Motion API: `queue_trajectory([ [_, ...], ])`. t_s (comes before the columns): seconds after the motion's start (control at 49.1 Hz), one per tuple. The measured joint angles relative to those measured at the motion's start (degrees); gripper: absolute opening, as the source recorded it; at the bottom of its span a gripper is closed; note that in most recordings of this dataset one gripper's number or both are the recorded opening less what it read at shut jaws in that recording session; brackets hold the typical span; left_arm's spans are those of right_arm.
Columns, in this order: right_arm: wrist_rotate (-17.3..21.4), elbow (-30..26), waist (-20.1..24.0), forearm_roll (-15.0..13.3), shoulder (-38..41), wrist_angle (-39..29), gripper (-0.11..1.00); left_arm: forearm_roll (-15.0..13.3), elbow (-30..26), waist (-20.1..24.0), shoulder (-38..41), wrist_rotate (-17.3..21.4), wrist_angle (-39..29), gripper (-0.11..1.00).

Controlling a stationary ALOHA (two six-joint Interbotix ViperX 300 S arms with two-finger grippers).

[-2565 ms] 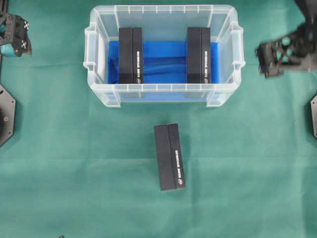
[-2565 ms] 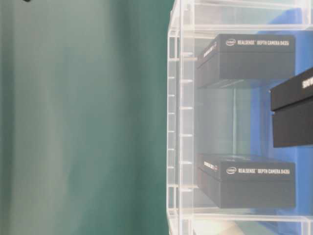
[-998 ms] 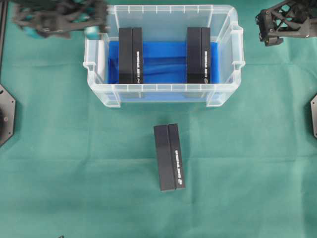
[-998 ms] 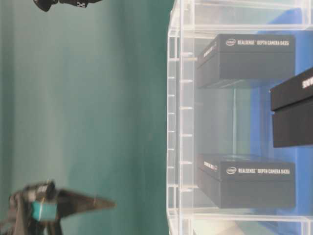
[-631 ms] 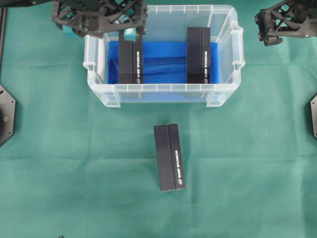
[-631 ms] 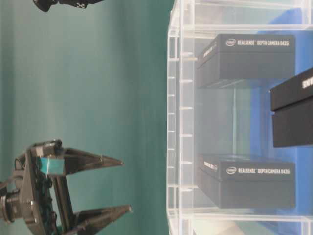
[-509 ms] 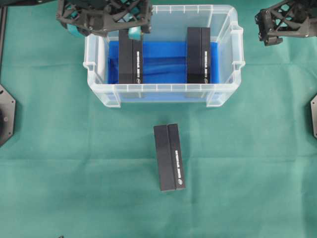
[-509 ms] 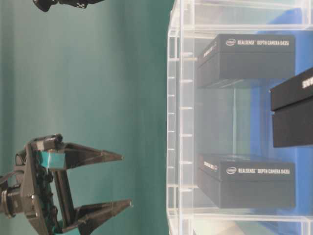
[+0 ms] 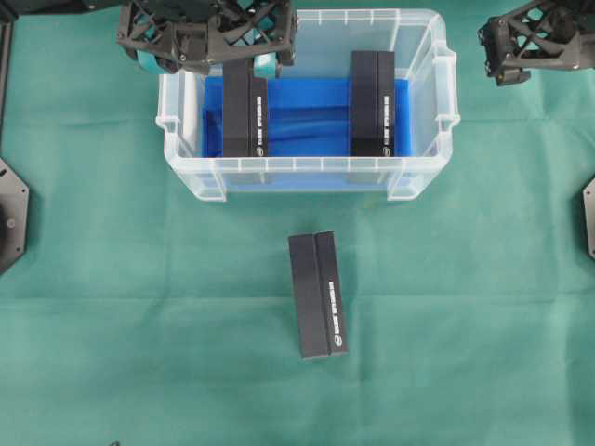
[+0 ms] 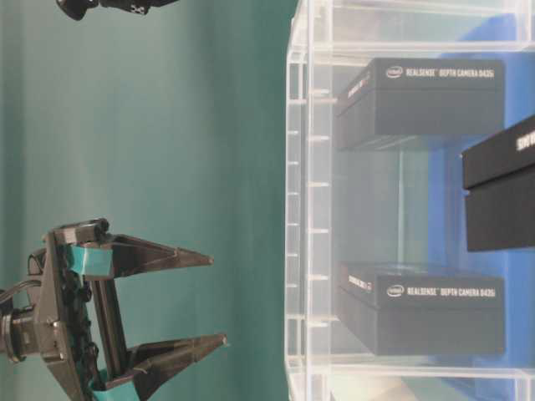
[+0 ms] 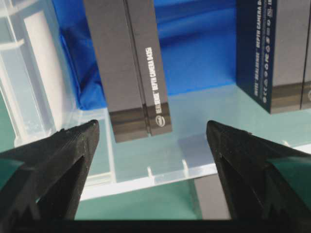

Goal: Take out the box from the case.
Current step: 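Move the open left gripper over the left black box, then lower the left gripper around the left box in the case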

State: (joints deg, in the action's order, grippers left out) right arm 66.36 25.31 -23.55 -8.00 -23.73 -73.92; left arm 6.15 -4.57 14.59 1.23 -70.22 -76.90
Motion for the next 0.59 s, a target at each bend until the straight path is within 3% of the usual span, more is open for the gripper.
queue_trajectory([
  [0.59,-0.09,-0.09,0.0,0.0,0.0,0.26,0.93,0.0,0.0,-0.18,0.18,-0.35,-1.67,0.9],
])
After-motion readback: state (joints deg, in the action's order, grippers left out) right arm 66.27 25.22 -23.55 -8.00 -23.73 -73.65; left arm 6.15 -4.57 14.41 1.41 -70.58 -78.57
